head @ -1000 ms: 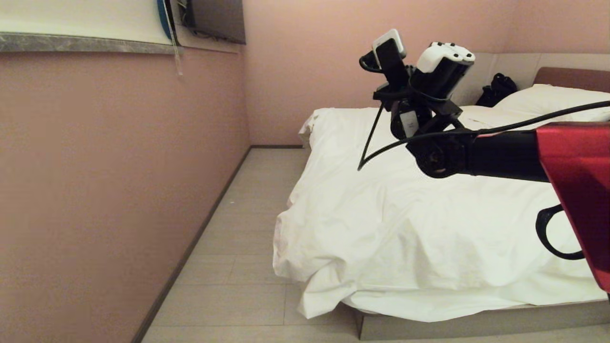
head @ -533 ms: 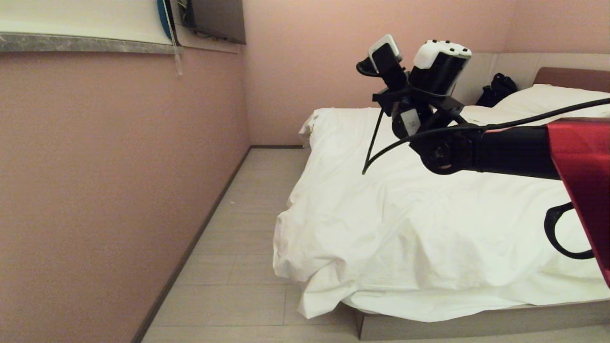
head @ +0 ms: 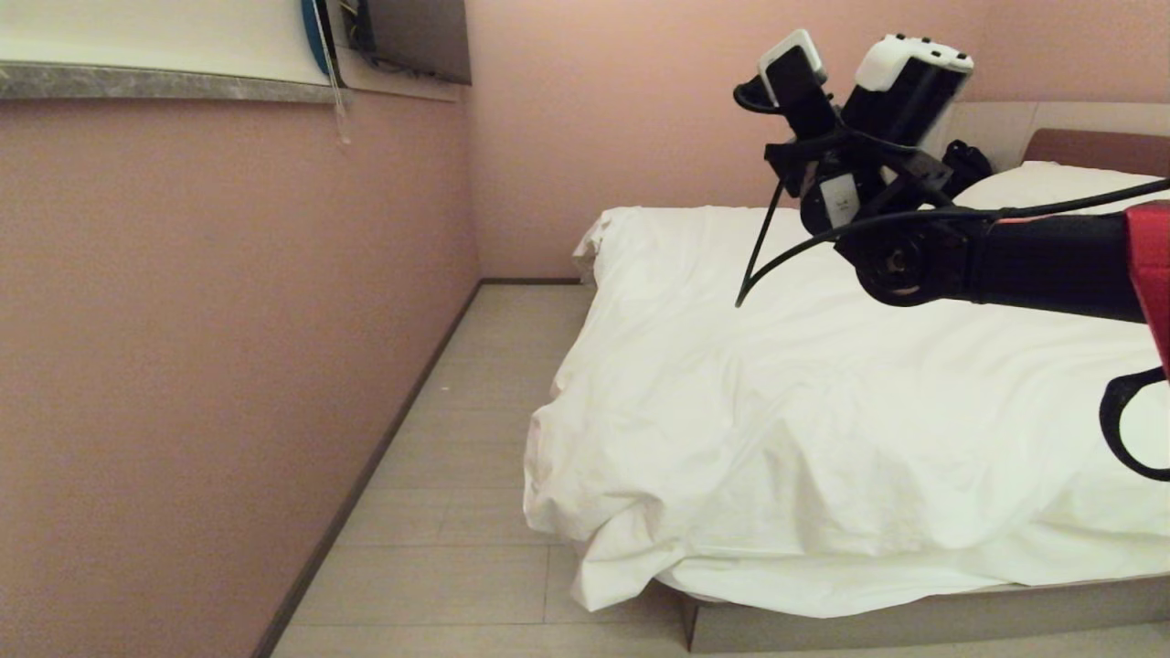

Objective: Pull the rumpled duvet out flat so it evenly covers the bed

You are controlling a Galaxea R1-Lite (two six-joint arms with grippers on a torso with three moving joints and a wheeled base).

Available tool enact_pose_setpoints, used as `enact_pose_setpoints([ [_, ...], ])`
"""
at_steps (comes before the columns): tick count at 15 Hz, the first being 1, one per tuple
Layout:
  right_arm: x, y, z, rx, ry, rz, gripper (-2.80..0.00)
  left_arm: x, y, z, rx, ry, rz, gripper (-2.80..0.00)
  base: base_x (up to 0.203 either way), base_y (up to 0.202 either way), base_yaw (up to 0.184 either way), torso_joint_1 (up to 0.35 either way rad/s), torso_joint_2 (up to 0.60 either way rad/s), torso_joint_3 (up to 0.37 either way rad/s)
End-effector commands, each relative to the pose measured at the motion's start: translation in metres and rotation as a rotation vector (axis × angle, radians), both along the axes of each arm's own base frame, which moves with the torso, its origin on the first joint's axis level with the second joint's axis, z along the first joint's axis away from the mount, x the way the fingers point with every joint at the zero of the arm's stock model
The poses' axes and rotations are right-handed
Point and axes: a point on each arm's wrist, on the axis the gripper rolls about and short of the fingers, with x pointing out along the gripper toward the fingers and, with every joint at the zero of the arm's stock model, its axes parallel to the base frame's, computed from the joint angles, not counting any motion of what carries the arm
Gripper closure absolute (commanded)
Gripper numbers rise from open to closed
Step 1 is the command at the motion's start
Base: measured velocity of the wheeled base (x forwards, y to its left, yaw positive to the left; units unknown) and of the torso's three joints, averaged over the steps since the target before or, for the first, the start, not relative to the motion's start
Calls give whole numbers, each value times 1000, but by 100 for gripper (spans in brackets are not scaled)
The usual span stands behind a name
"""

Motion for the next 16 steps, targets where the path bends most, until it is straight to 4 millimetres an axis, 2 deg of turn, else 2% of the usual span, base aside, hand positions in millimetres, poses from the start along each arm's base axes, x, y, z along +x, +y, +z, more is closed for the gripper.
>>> enact_pose_setpoints([
  [1,-9,-7,12,0,-4,-11,0,0,0,0,0,0,0,0,0,0,0,0,0,0],
  [3,-37,-20,46,18,-49,-12,0,0,0,0,0,0,0,0,0,0,0,0,0,0],
  [4,-46,-24,55,20,-60,-11,0,0,0,0,0,0,0,0,0,0,0,0,0,0],
  [10,-46,-29,61,60,-131,-15,0,0,0,0,0,0,-1,0,0,0,0,0,0,0],
  [14,-87,-43,98,96,-229,-17,0,0,0,0,0,0,0,0,0,0,0,0,0,0],
  [15,-107,-51,114,114,-268,-21,0,0,0,0,0,0,0,0,0,0,0,0,0,0],
  [16,-138,-64,135,141,-325,-31,0,0,0,0,0,0,0,0,0,0,0,0,0,0],
])
